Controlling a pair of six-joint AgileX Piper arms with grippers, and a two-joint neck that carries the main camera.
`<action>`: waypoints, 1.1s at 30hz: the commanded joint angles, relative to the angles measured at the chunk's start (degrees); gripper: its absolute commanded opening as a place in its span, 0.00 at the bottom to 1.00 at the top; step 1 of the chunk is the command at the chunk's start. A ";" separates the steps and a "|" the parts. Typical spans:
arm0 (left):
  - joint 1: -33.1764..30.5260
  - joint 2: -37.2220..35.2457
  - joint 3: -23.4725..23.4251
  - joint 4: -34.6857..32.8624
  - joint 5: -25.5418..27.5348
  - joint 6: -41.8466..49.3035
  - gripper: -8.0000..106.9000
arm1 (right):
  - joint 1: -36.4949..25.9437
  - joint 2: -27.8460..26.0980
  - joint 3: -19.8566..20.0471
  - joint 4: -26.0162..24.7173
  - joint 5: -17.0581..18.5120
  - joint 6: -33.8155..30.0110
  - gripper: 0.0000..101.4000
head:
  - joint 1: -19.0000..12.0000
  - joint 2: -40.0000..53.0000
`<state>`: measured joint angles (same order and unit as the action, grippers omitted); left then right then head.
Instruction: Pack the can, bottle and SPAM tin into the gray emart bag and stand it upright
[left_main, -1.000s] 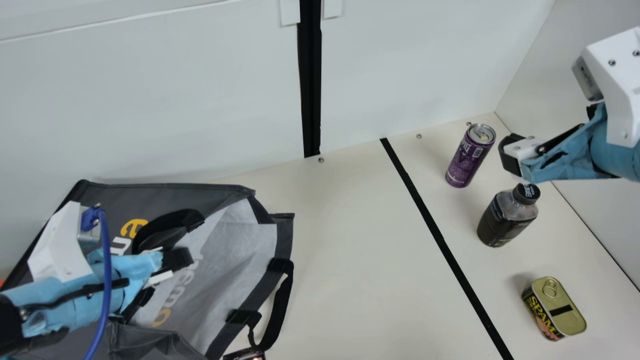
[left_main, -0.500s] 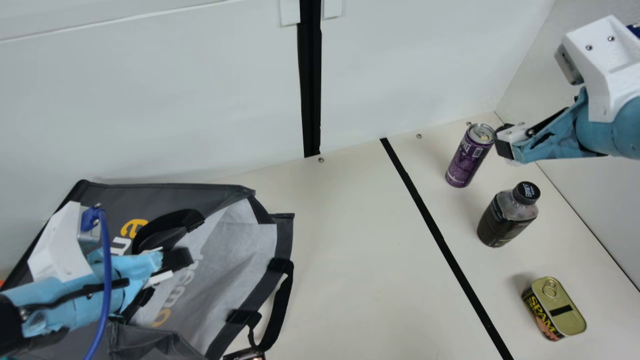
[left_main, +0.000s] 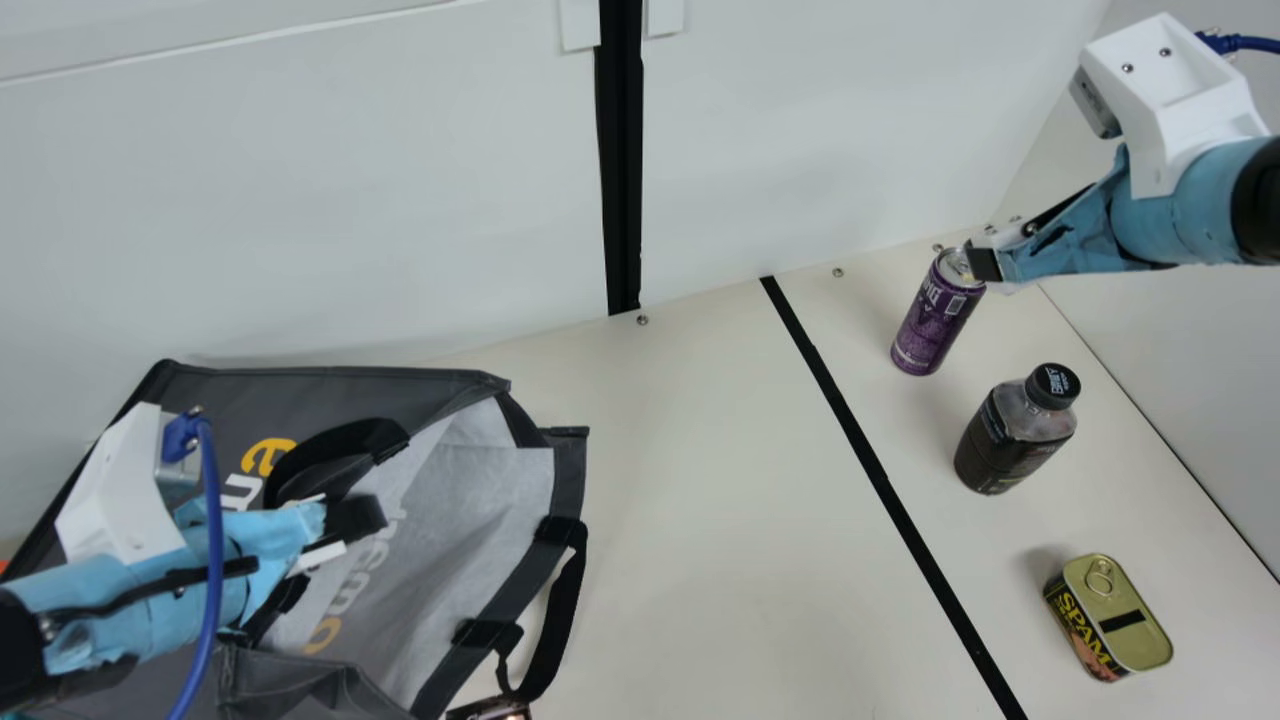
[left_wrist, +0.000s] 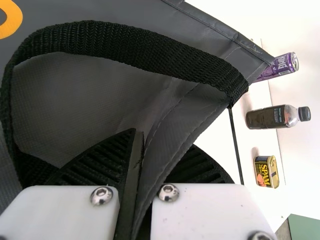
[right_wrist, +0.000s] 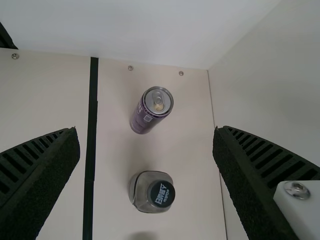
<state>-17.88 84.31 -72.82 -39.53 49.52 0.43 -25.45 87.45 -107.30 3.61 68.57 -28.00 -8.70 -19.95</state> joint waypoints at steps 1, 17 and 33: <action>0.00 0.00 0.00 0.00 0.00 0.00 0.00 | -0.12 1.36 -1.03 0.12 0.27 0.05 0.94 | -1.30 -0.05; 0.00 0.00 0.00 0.00 0.00 0.00 0.00 | 0.23 11.08 -8.42 -0.44 1.24 1.33 0.94 | -1.30 -0.05; 0.00 0.00 0.00 0.00 0.00 0.00 0.00 | 0.46 18.99 -12.94 -0.86 1.33 1.74 0.94 | -1.30 -0.05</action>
<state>-17.88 84.31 -72.82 -39.53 49.52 0.43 -24.91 106.06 -120.13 2.74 69.81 -26.23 -8.70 -19.95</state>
